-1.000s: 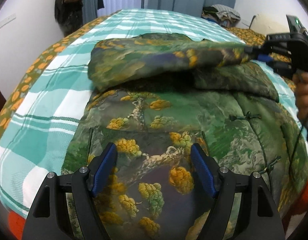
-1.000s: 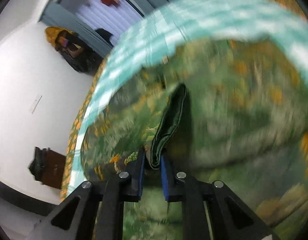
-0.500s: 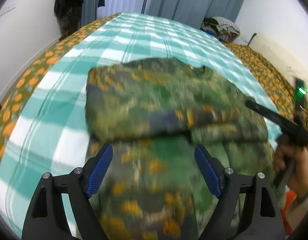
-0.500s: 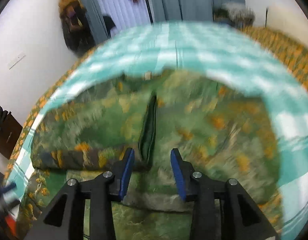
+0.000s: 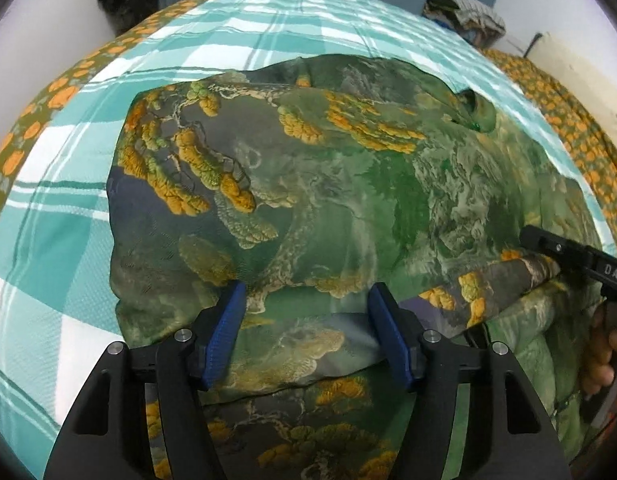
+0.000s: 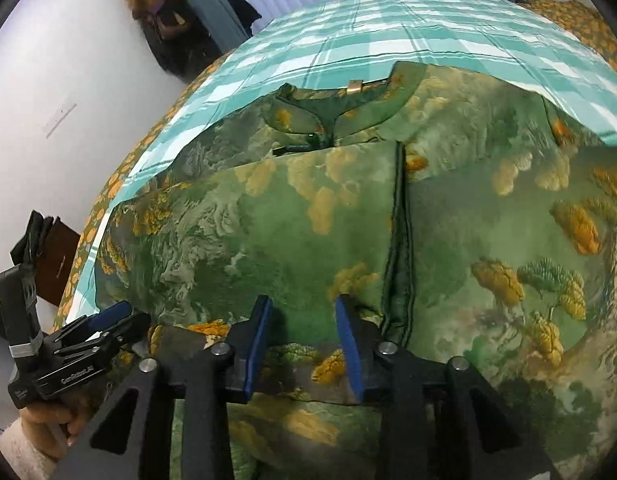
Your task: Fold large clothes
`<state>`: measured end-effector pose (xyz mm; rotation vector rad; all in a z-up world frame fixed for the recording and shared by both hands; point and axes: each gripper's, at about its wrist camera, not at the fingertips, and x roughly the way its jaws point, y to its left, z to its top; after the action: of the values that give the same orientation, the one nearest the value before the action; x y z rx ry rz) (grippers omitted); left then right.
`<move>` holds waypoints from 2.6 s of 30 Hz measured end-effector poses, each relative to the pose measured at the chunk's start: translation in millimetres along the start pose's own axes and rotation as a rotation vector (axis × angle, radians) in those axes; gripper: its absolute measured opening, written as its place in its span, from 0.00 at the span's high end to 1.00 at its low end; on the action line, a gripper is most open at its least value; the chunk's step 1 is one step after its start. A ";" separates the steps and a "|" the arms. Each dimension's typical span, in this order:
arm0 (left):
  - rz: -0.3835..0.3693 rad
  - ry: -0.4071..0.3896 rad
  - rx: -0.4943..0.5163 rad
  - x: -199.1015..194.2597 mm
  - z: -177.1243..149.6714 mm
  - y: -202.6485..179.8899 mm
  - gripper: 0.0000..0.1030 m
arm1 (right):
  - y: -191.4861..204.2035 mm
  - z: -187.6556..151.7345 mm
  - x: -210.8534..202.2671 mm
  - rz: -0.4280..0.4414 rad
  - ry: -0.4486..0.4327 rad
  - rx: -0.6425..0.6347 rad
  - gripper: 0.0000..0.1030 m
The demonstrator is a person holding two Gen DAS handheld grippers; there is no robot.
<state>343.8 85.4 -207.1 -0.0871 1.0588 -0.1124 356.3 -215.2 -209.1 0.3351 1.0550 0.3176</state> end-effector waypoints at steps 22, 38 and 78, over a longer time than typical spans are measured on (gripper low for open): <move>0.049 -0.033 -0.085 63.0 84.5 12.9 0.22 | -2.0 -10.5 1.2 0.006 -0.053 -0.023 0.69; 0.049 -0.018 0.088 -3.1 14.4 -8.3 0.10 | 5.3 -9.4 2.6 -0.045 -0.043 -0.052 0.70; -0.031 0.072 0.228 -132.6 -198.8 -57.7 0.05 | -7.9 -223.4 -180.5 -0.251 0.018 -0.048 0.54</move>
<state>103.1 42.5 -182.2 0.1077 1.1100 -0.2652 76.9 -270.5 -171.0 0.1540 1.0921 0.1211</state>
